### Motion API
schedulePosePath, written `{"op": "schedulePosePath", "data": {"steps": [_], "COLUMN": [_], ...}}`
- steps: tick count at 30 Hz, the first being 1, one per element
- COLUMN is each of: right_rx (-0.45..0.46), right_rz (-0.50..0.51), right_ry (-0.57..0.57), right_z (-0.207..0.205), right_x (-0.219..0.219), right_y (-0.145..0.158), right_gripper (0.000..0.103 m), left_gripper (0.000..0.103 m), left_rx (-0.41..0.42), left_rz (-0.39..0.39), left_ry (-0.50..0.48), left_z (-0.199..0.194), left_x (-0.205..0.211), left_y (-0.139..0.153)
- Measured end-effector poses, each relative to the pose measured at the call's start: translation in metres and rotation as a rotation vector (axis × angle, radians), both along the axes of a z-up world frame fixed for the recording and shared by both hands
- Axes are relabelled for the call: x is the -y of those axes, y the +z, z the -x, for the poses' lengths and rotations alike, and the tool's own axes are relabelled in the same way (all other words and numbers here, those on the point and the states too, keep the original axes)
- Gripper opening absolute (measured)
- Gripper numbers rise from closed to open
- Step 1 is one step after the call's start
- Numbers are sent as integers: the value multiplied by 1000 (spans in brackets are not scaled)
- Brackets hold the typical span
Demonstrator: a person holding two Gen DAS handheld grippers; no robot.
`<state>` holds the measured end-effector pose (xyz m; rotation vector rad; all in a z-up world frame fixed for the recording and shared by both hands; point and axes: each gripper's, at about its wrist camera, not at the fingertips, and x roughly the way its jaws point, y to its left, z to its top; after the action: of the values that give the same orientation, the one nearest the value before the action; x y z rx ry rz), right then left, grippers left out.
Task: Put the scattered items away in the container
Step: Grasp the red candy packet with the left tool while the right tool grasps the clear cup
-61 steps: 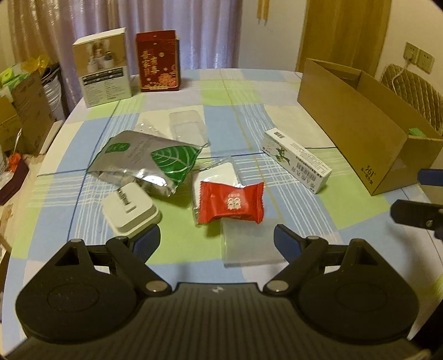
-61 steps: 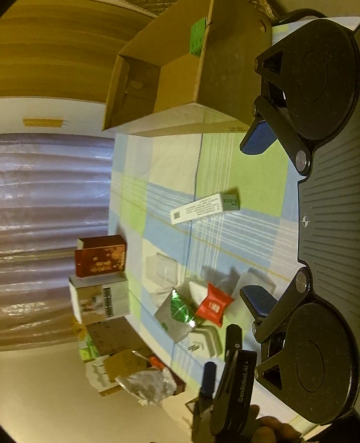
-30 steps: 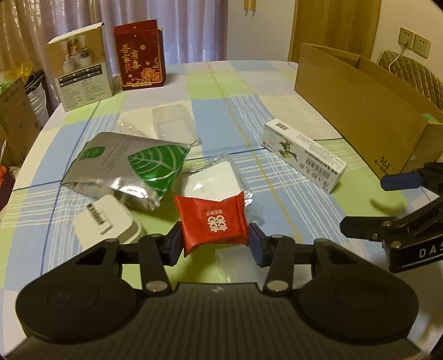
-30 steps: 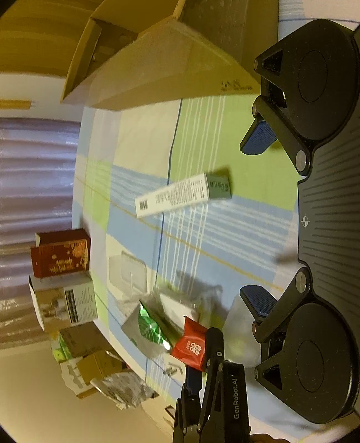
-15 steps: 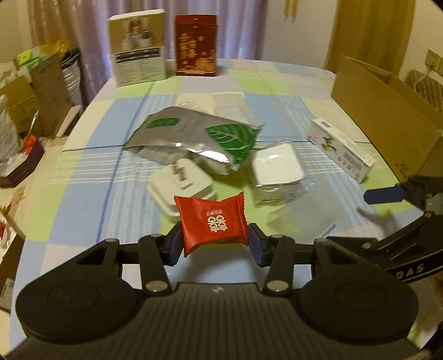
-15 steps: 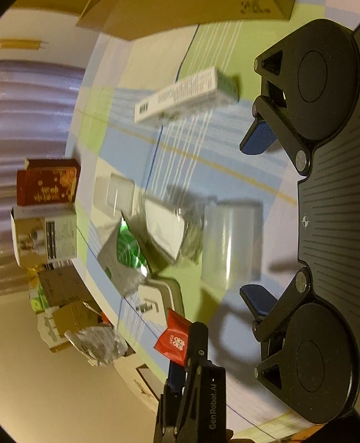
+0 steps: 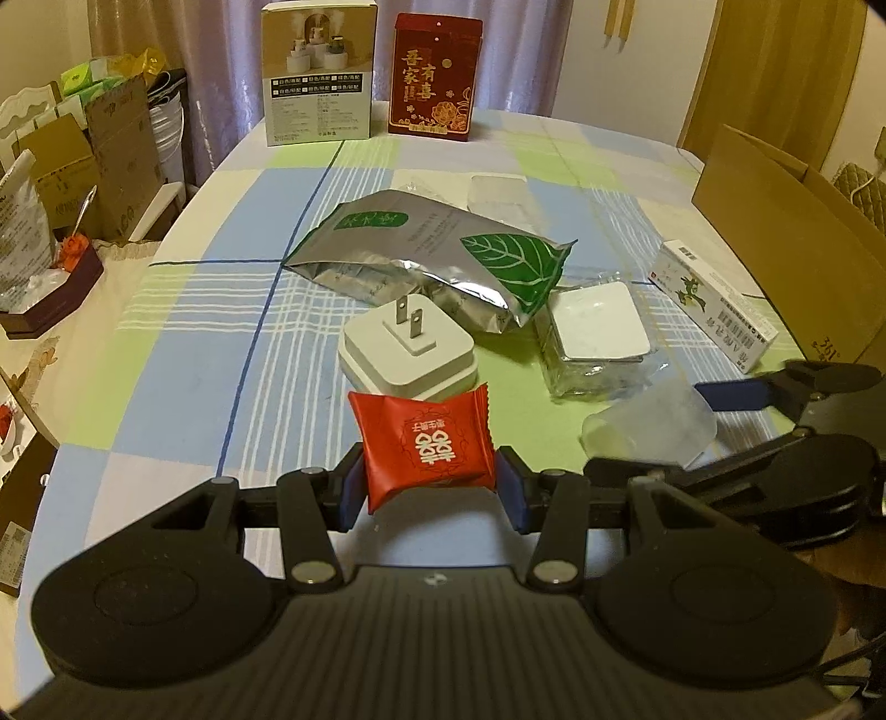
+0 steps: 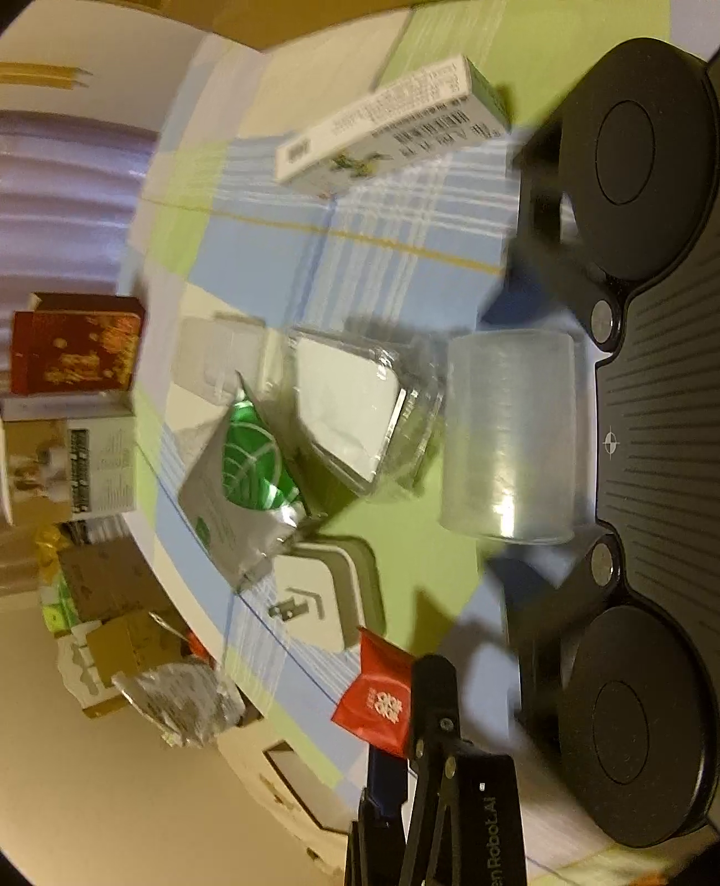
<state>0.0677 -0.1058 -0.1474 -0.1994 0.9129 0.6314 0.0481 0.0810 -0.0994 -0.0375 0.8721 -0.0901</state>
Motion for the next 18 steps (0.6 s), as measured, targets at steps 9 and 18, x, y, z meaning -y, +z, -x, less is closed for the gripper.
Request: {"op": "schedulePosePath", "data": {"steps": [9,18], "right_rx": [13,34], "right_rz": [-21,-23], "right_ry": [-39,-89], "right_z": [10,20], "right_x": [24,60], "right_y": [15,35], "right_gripper": [74,74], "left_gripper": [43,43], "left_rx": [5,13], "left_rz": [-14,-12], "left_ry": [-38,-83], "left_z": [-1,6], "left_x": [16,35], "left_y": [3,13]}}
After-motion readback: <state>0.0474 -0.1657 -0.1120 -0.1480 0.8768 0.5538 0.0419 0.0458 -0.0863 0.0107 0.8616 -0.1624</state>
